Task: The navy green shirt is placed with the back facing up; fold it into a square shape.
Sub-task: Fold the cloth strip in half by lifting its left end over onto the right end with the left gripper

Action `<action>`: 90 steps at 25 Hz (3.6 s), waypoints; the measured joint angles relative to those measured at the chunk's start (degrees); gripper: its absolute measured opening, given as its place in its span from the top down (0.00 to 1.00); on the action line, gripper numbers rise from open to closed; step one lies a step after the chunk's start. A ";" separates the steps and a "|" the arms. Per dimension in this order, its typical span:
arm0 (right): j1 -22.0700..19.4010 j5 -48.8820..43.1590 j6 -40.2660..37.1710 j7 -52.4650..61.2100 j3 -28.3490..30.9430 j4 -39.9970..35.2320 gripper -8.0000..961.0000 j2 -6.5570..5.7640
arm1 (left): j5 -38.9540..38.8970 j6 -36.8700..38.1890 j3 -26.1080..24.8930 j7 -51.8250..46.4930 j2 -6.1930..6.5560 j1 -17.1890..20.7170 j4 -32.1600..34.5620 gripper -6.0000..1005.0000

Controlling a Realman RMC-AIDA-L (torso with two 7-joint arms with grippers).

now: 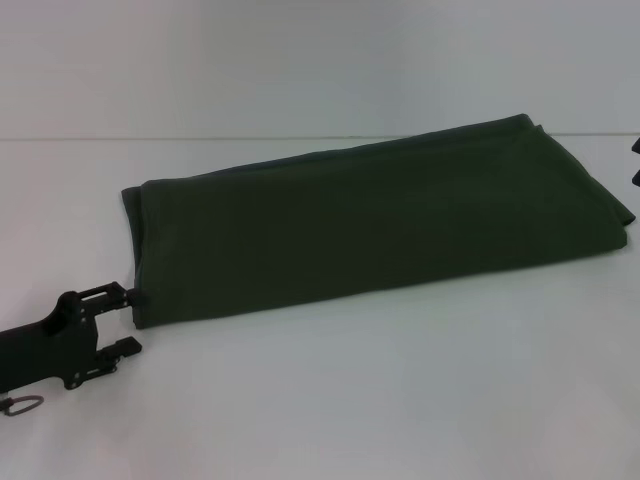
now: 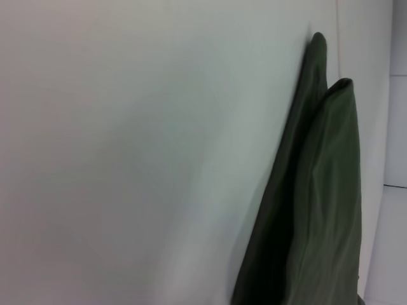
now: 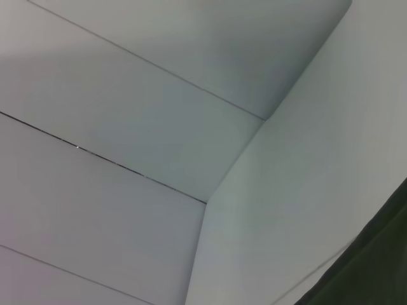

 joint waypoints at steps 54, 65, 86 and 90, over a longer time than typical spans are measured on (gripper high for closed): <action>-1.24 0.07 -0.05 0.12 2.72 0.61 0.30 -0.01 | 3.02 2.26 -4.61 0.24 -1.49 -2.73 1.52 0.31; -0.79 -0.04 0.09 0.12 3.08 0.67 0.30 -0.06 | 6.77 -1.01 -4.59 -3.62 -1.44 -3.62 1.11 0.31; -1.13 -0.17 0.18 0.09 3.86 1.33 0.30 -0.49 | 8.93 -7.19 -4.33 -5.35 -1.37 -8.43 -1.79 0.31; -1.14 0.03 0.18 0.15 3.86 1.33 0.30 -0.51 | 7.41 -6.82 -4.80 -1.79 -2.19 -9.47 -1.03 0.31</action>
